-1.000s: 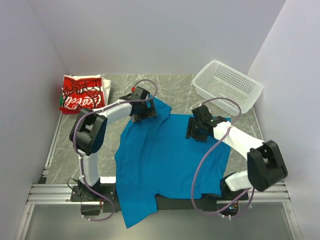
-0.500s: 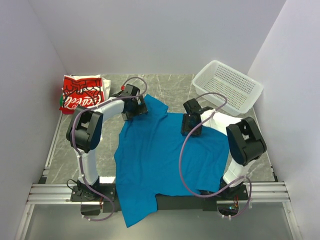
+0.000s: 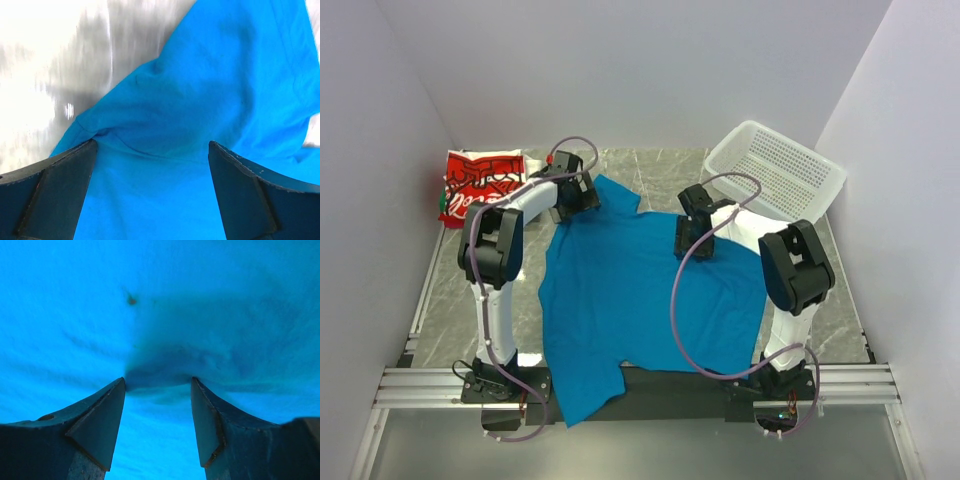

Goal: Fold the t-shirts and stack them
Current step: Flatten the tshirt out

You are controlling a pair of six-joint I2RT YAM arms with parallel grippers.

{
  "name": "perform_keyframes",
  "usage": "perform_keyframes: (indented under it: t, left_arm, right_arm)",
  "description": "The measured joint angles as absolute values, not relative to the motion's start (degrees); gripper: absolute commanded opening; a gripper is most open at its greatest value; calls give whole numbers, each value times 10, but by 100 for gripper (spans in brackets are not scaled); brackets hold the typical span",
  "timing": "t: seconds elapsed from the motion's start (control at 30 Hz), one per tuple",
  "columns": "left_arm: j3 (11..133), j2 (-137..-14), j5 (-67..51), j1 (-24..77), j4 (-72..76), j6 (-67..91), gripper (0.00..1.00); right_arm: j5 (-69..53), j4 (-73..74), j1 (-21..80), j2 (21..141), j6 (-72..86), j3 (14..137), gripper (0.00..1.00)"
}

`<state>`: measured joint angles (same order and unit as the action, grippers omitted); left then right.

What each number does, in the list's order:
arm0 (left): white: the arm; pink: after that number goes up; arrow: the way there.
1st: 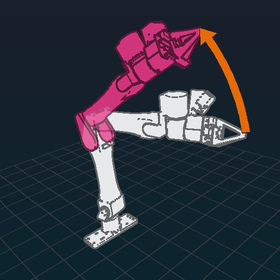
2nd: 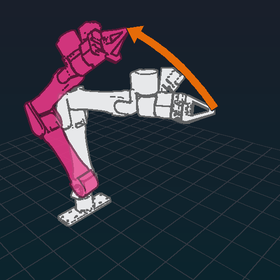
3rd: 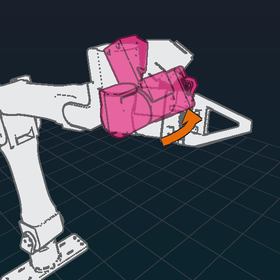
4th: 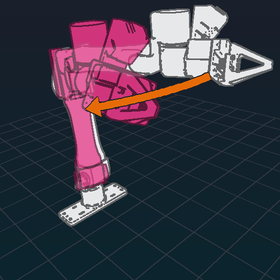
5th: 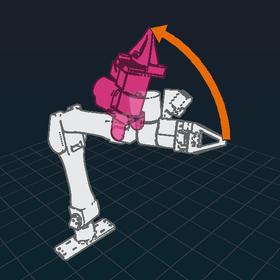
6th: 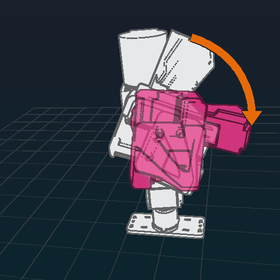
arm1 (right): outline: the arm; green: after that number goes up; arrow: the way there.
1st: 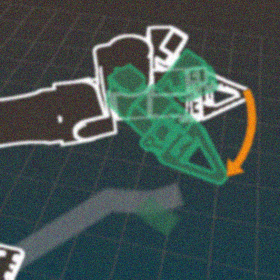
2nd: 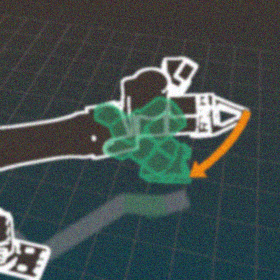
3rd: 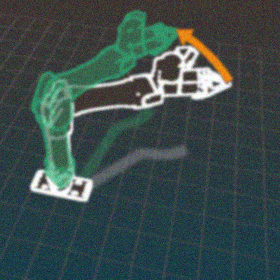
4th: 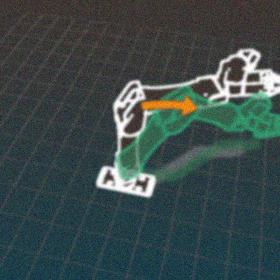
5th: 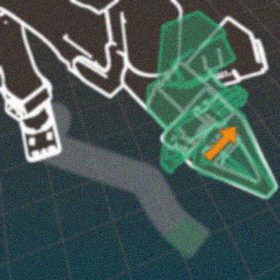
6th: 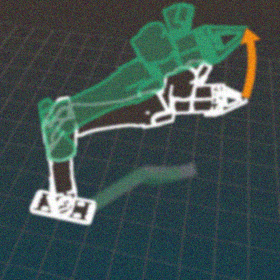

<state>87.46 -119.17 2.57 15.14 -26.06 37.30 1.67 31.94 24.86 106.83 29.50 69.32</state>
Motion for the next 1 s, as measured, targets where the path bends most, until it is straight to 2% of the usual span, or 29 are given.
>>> perform_keyframes:
  t: [0.3, 0.57, 0.67, 0.83, 1.0]
  left_arm:
    - [1010, -1270, 24, 137, -282, 333, 99]
    - [1043, -1233, 22, 137, -286, 324, 99]
    - [995, -1183, 13, 137, -283, 328, 99]
    - [846, -1091, -18, 137, -273, 343, 99]
    - [763, -1086, -51, 137, -275, 354, 99]
  right_arm:
    - [-1, 343, 248, 1094, 270, 761, 65]
    - [-7, 356, 206, 1024, 269, 775, 65]
    - [-5, 354, 178, 995, 269, 754, 66]
    - [5, 356, 142, 979, 269, 695, 66]
    - [10, 356, 118, 979, 269, 659, 65]
